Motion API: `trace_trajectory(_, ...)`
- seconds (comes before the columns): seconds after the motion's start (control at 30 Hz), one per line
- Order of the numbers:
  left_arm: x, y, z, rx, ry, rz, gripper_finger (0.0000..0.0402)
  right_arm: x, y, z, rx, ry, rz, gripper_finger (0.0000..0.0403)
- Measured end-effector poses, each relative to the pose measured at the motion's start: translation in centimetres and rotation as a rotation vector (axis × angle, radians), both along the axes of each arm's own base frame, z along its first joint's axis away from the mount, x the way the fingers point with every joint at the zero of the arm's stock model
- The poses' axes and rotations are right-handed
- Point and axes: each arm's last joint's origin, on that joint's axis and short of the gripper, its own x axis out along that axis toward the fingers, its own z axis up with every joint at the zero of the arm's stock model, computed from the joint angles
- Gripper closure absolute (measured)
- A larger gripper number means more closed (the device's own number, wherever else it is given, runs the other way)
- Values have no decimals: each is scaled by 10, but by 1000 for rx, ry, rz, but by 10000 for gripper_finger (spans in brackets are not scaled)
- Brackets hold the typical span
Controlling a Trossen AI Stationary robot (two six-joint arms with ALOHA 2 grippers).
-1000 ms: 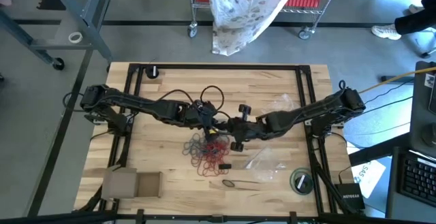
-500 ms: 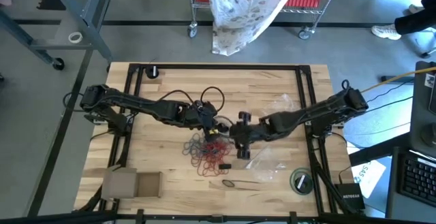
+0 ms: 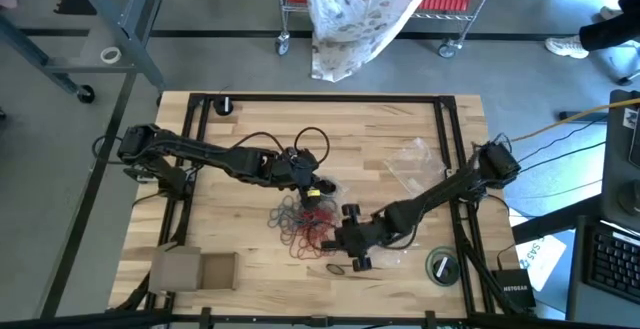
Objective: Sort rubber bands
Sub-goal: Put the black rubber band into the transparent zip lock bag
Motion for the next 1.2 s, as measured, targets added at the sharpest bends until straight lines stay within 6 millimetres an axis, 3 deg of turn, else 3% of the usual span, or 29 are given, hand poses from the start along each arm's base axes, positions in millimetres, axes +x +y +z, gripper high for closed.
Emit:
trace_trajectory(0.13, 0, 0, 0, 0, 1, 0, 401, 5, 2, -21, 2, 44, 6, 222)
trace_trajectory(0.33, 0, 0, 0, 1, 1, 0, 401, 12, -6, -27, 12, 38, -12, 239)
trace_trajectory(0.6, 0, -1, 0, 9, 3, -11, 402, 12, -13, -28, 32, 78, -6, 386)
trace_trajectory(0.67, 0, -1, 0, 9, 4, -11, 401, 10, -13, -23, 26, 82, 2, 392)
trace_trajectory(0.8, 0, -1, 0, 9, 3, -11, 402, 4, -15, 4, 24, 81, 3, 396)
trace_trajectory(1.07, 0, -1, 0, 9, 3, -11, 402, -16, -37, 95, -184, -195, -134, 400)
trace_trajectory(1.2, 0, -1, 0, 8, 1, -11, 401, -18, -55, 117, -270, -310, -259, 401)
